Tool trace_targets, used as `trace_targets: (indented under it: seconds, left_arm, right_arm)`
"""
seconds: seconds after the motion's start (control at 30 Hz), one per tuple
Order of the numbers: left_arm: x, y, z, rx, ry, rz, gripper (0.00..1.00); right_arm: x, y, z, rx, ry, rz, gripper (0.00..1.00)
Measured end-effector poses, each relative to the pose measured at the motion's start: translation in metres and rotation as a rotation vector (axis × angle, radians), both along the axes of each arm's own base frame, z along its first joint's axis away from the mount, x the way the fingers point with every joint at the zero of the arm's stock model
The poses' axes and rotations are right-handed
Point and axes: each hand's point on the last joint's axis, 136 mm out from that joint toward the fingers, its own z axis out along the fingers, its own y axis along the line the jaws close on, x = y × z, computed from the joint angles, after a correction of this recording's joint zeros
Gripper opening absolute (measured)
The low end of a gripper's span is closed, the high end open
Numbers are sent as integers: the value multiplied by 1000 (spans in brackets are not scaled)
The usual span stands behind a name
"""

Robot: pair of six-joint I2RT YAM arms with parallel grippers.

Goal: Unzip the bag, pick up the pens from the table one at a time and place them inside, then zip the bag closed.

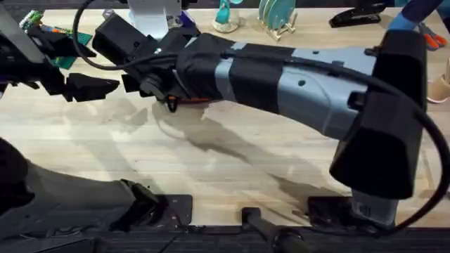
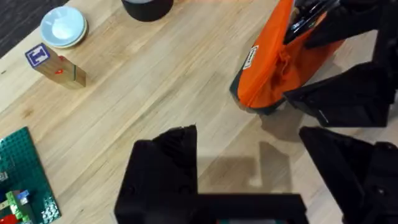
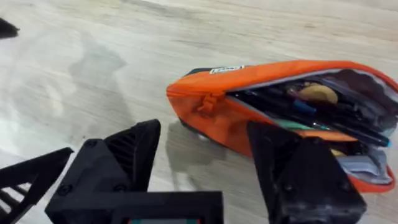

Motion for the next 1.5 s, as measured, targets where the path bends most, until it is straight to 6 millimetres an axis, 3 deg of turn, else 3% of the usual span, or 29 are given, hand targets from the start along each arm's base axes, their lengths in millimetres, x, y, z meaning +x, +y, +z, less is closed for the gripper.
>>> trace_targets:
  seconds: [0.33,0.9,1.17,1.3,1.5]
  left_arm:
    - [0,0,0,0,0,0,993]
    - [0,0,0,0,0,0,994]
    - [0,0,0,0,-1,0,993]
    - [0,0,0,0,0,0,993]
    - [0,0,0,0,-1,0,992]
  right_arm:
    - [4,4,-24,-31,2,1,760]
    - [8,7,-25,-18,-9,1,570]
    - [13,5,-24,-10,-12,-9,529]
    - [16,9,-21,5,-29,-1,401]
    - [18,10,-21,-7,-41,17,81]
